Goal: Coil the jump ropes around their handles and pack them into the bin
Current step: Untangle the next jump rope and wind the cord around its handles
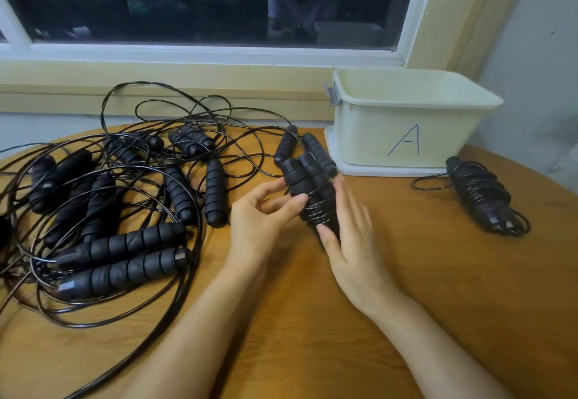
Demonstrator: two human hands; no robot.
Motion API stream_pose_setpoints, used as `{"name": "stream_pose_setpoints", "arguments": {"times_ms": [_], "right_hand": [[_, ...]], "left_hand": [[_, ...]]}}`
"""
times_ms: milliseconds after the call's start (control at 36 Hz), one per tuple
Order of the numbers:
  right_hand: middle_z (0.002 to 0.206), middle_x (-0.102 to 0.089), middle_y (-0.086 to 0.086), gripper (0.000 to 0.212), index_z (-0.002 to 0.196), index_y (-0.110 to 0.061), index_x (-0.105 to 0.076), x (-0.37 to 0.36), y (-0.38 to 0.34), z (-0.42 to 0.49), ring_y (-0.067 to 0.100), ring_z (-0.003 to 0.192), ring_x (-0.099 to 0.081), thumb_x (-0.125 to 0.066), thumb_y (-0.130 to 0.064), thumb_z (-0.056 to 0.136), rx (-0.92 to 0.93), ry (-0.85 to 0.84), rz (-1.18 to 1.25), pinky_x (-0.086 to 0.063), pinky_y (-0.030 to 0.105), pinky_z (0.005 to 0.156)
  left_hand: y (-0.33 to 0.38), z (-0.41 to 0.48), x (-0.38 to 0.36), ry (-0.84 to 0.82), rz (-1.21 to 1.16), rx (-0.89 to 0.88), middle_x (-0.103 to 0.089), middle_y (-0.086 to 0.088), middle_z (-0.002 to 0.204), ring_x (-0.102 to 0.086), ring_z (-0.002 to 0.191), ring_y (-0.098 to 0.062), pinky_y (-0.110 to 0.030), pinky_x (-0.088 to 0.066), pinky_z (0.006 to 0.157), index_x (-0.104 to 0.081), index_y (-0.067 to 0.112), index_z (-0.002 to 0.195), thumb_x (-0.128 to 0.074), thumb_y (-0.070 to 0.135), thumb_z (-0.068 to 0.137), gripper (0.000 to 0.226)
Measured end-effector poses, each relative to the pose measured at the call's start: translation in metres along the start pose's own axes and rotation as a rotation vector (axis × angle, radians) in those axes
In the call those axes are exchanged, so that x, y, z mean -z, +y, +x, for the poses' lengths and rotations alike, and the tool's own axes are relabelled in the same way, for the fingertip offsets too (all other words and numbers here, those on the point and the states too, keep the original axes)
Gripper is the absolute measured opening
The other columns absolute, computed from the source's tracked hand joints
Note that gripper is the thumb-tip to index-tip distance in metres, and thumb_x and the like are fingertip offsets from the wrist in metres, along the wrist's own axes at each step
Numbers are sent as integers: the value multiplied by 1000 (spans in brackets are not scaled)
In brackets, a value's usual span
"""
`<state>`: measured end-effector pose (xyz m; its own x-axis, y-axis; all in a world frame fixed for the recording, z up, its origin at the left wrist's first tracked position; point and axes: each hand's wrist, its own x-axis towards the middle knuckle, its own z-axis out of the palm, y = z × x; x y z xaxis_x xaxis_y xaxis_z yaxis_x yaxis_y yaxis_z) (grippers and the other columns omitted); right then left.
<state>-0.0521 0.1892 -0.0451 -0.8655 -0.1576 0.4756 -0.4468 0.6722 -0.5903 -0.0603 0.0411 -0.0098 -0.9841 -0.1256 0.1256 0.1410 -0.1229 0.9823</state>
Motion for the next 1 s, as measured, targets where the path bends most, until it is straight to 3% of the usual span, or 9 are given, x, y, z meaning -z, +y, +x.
{"name": "stream_pose_setpoints", "arguments": {"times_ms": [139,250,389,528,611,667,778,861,1000], "right_hand": [[160,-22,5,98,157,-19,-3,4,-7,-2,25,136,-35,-52,-62,85,29,64,-233,-37,30,101],[148,-41,10,94,154,-10,-21,8,-9,1,31,117,-53,-72,-38,79,28,190,-367,-56,37,78],[147,-45,11,76,153,-17,-31,15,-5,1,30,116,-57,-62,-35,86,64,201,-391,-53,28,66],[148,-44,4,65,148,-24,-38,15,-7,0,23,127,-52,-64,-34,90,44,197,-190,-49,25,77],[149,-41,-6,62,148,-27,-39,16,-8,1,8,131,-47,-66,-30,92,5,133,57,-43,14,89],[147,-44,-9,60,146,-28,-41,16,-10,1,0,131,-44,-67,-27,93,-19,80,290,-39,8,97],[138,-56,-11,57,141,-36,-44,19,-16,1,6,129,-51,-64,-27,88,-110,-57,689,-43,17,102],[141,-52,-14,55,138,-38,-46,20,-16,2,2,131,-47,-64,-28,87,-120,-80,731,-41,14,102],[147,-40,-14,54,143,-32,-44,20,-15,3,-5,135,-37,-62,-25,92,-84,-57,629,-32,6,103]], "left_hand": [[0,-2,-3,-51,13,-11,-77,-3,92,-74,90,-16,-27,-56,85,-61,12,125,-74,9,80,47],[0,-2,-3,-146,80,-53,-77,2,99,-72,96,-12,-20,-56,80,-58,13,129,-69,4,83,48],[2,-3,-1,-265,295,-154,-66,11,122,-60,117,0,-19,-48,100,-41,11,146,-62,6,92,58],[3,2,3,-196,330,-211,-71,9,101,-68,99,-7,-22,-53,90,-49,32,133,-61,18,92,44],[1,5,5,-158,267,-180,-68,2,103,-67,99,-15,-33,-54,92,-55,36,124,-64,33,81,43],[3,5,5,-175,207,-135,-67,7,106,-65,103,-4,-24,-54,88,-53,36,123,-62,33,79,46],[6,5,7,-288,100,-33,-68,-1,124,-60,120,-9,-24,-48,101,-46,13,143,-56,27,88,58],[6,6,9,-297,50,14,-70,-5,120,-62,118,-18,-32,-47,104,-47,9,142,-56,28,88,58],[3,6,7,-215,-33,58,-73,-6,112,-68,106,-17,-23,-54,86,-51,10,137,-62,25,82,58]]}}
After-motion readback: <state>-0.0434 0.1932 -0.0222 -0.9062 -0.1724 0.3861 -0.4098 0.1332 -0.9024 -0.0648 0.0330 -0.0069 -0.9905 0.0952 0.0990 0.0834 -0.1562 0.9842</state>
